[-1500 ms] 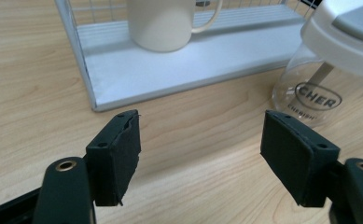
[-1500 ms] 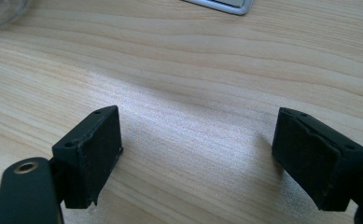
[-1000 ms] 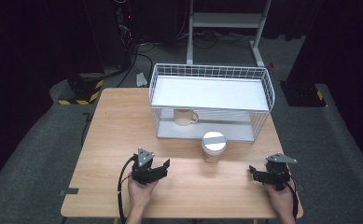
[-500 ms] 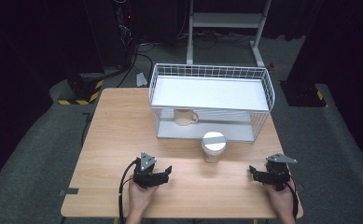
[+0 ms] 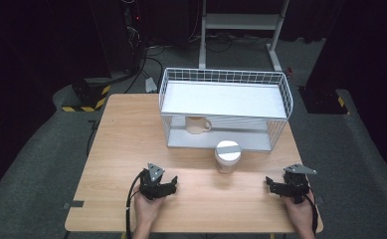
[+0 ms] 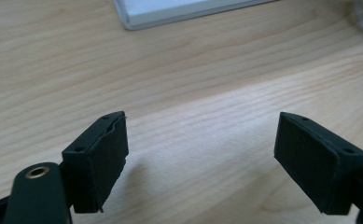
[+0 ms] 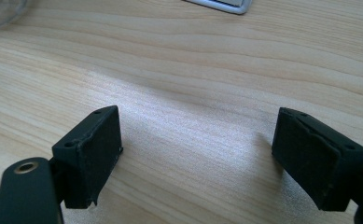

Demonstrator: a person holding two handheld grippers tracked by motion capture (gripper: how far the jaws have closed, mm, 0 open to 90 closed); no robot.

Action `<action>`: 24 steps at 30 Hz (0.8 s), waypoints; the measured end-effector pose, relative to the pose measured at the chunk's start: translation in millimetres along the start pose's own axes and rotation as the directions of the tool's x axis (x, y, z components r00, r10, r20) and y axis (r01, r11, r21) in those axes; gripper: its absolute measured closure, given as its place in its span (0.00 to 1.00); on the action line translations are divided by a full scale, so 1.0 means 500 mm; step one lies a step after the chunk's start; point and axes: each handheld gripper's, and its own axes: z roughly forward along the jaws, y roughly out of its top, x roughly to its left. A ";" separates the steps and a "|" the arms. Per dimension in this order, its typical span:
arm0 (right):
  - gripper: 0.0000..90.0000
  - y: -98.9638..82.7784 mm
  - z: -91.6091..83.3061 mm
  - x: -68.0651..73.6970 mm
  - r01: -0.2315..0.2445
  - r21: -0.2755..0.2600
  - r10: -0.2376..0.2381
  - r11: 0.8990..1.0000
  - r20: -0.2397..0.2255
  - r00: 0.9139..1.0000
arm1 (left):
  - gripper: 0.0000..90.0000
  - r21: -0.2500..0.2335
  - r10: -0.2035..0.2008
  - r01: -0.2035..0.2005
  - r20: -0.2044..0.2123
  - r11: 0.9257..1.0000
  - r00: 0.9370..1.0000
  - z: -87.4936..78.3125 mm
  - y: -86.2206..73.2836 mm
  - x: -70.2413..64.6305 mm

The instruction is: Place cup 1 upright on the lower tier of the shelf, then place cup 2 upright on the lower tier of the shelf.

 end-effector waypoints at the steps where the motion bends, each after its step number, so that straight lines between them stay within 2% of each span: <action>1: 0.18 0.000 0.000 0.000 -0.002 0.000 0.002 1.000 0.000 1.000 | 0.20 0.009 -0.008 0.008 -0.006 1.000 1.000 0.001 0.001 0.003; 5: 0.18 0.000 0.000 0.000 0.000 0.000 0.000 1.000 0.000 1.000 | 0.20 0.031 -0.014 0.014 -0.012 0.999 1.000 0.006 0.002 0.004; 7: 0.18 0.001 0.001 0.000 -0.001 0.000 0.001 1.000 0.000 1.000 | 0.18 0.081 -0.008 0.009 -0.021 0.997 1.000 0.015 0.006 0.004; 8: 0.18 0.001 0.001 -0.001 -0.001 0.000 0.001 1.000 -0.001 1.000 | 0.17 0.086 -0.022 0.023 -0.009 0.996 1.000 0.016 0.006 0.007; 10: 0.18 0.001 0.001 -0.002 0.003 -0.001 -0.003 1.000 -0.003 1.000 | 0.19 0.081 -0.035 0.036 -0.015 0.996 0.999 0.015 0.006 0.007; 15: 0.19 0.001 0.001 -0.003 0.000 -0.005 0.000 1.000 -0.004 1.000 | 0.19 0.084 -0.030 0.032 -0.024 0.996 0.999 0.015 0.006 0.007; 18: 0.15 0.004 0.004 -0.001 0.001 0.003 -0.001 1.000 -0.007 1.000 | 0.19 0.081 -0.031 0.033 -0.025 0.996 0.999 0.016 0.006 0.007; 20: 0.15 0.004 0.004 0.001 0.004 0.007 -0.004 1.000 -0.006 1.000 | 0.19 0.081 -0.031 0.033 -0.025 0.996 0.999 0.016 0.006 0.007; 23: 0.15 0.005 0.000 0.005 -0.007 0.004 0.007 1.000 -0.031 1.000 | 0.19 0.081 -0.035 0.036 -0.025 0.996 0.999 0.016 0.006 0.006; 24: 0.14 0.005 -0.004 0.007 -0.017 -0.008 0.017 1.000 -0.056 0.998 | 0.19 0.085 -0.028 0.030 -0.024 0.996 0.999 0.015 0.006 0.007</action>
